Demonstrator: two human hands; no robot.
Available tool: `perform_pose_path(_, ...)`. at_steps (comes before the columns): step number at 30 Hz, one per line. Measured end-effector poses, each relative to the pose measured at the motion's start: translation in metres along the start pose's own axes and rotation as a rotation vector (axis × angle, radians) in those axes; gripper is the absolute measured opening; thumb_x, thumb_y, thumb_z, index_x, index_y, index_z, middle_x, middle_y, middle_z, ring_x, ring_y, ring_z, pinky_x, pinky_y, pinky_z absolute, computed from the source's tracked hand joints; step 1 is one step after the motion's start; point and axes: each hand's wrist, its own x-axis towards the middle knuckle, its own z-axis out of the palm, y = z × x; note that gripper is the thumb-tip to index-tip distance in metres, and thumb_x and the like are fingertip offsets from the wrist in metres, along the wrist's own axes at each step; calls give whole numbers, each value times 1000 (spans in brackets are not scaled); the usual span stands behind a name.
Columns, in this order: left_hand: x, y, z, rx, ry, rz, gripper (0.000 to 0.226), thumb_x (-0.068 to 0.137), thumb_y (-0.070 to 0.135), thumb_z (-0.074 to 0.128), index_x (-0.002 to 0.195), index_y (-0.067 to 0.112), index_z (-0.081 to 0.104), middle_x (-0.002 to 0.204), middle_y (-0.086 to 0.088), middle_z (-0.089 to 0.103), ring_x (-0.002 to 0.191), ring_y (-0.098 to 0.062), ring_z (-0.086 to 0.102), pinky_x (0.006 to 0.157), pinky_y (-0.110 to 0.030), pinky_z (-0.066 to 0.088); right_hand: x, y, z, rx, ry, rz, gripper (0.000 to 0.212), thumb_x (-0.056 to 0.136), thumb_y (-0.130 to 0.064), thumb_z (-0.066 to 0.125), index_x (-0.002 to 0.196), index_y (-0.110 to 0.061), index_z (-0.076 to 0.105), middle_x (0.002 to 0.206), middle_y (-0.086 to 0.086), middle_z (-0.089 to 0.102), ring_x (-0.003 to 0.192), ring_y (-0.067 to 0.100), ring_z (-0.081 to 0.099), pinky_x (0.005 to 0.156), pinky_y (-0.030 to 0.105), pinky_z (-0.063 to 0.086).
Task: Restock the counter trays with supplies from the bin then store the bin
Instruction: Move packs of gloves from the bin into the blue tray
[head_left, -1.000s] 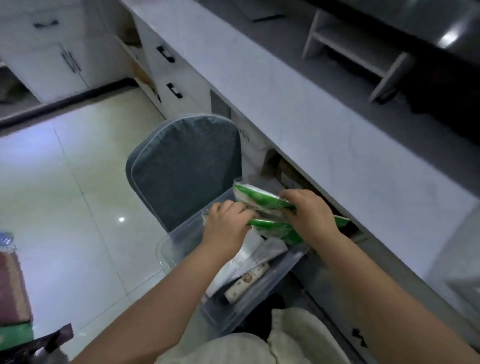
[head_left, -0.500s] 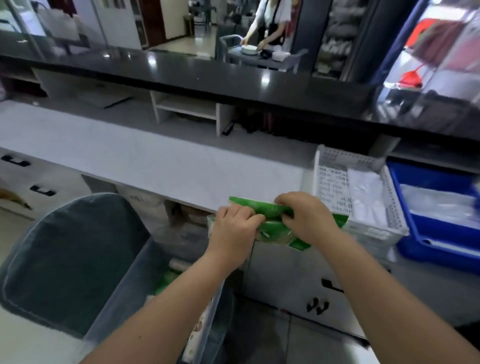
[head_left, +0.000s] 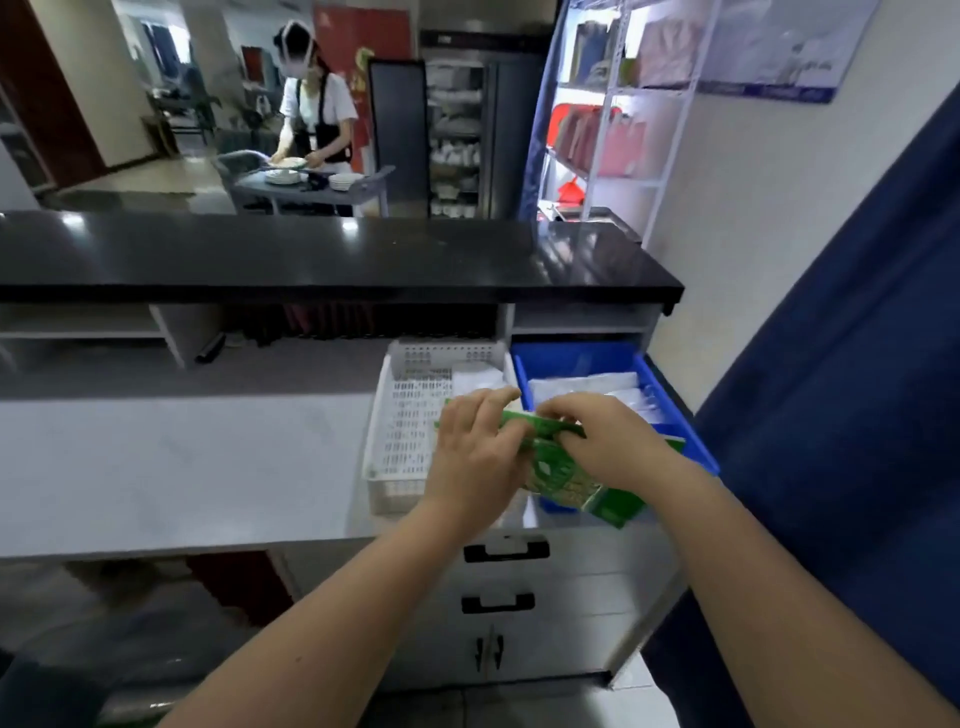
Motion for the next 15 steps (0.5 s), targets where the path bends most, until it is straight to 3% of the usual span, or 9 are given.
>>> perform_pose_path(2,22,24,22,-16,-41,37,13,76,22,73,84,12,70,116,-11,66,109,-31,57,100,-48,40,-5,35,-19,5,20,4,31,87,-10,50,111,-25,63,110,-3,65,100,17,57,87,34,47)
perform_pose_path(4,40,42,40,-19,-77,45,12,79,23,71,86,13,69,107,-5,69,103,-29,63,101,-53,39,-6,65,-35,29,33,-1,30,88,-12,50,112,-22,64,111,-2,66,100,15,57,88,33,47)
perform_pose_path(8,69,60,73,-9,-108,-10,7,81,19,70,83,14,66,90,-2,67,88,-27,63,102,-53,38,1,107,-53,81,-18,-38,31,88,-27,57,119,-28,60,107,-12,65,89,2,56,73,15,43)
perform_pose_path(12,92,54,103,30,-102,-12,8,82,21,70,88,16,66,92,-1,67,89,-26,62,99,-53,39,22,132,-55,-159,120,-132,37,81,-31,67,117,-27,58,102,-8,67,89,15,58,78,33,48)
perform_pose_path(15,106,37,128,23,-109,-45,30,76,23,76,98,20,56,92,1,66,88,-25,61,97,-43,35,47,147,-44,-237,257,-227,30,80,-19,70,110,-16,64,92,3,71,81,26,61,74,42,47)
